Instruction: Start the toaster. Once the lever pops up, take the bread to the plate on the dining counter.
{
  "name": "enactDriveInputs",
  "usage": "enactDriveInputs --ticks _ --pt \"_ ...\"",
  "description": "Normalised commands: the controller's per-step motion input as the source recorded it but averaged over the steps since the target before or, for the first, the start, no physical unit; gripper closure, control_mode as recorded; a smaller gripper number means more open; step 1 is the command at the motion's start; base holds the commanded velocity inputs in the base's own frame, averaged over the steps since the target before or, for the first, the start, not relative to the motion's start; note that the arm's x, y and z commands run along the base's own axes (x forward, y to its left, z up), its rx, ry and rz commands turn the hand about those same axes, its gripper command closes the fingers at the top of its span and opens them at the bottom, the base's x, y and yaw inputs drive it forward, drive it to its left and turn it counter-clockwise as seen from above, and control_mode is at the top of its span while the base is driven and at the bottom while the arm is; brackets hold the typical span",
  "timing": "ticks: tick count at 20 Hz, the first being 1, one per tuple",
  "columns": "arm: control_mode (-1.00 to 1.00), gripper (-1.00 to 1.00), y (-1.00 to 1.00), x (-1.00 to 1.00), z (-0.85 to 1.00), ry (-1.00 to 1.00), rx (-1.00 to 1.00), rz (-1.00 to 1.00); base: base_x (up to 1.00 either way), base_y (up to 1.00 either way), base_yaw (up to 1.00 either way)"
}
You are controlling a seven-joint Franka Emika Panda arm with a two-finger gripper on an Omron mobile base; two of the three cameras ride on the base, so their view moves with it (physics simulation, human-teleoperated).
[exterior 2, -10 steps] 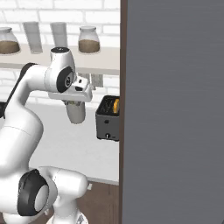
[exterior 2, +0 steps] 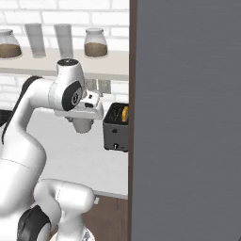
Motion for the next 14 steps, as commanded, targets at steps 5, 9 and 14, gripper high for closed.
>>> enactDriveInputs --ticks 5,9,14 --pt "-1.0 -1.0 -0.34 -0.18 -0.33 -0.1 -0.03 0.02 0.0 0.0 0.0" --pt "-1.0 -1.0 -0.17 0.26 -0.29 0.0 -0.06 0.0 0.0 0.0 0.0" --pt "-1.0 1.0 -0.18 0.61 -0.02 0.0 0.0 0.0 0.0 0.0 0.0"
